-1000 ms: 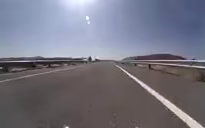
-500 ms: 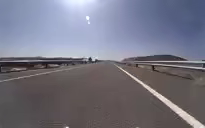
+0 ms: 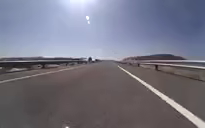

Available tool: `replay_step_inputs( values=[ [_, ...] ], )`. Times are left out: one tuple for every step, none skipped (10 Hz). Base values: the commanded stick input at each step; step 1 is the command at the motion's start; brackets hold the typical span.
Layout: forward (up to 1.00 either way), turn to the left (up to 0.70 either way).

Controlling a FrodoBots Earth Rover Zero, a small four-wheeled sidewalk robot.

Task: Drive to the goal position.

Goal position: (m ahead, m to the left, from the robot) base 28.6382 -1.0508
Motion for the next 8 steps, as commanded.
replay_step_inputs(
  values=[
    [1.0,0.0],
    [1.0,0.0],
    [1.0,0.0],
    [1.0,0.0],
    [1.0,0.0],
    [1.0,0.0],
    [1.0,0.0],
    [1.0,0.0]
  ],
)
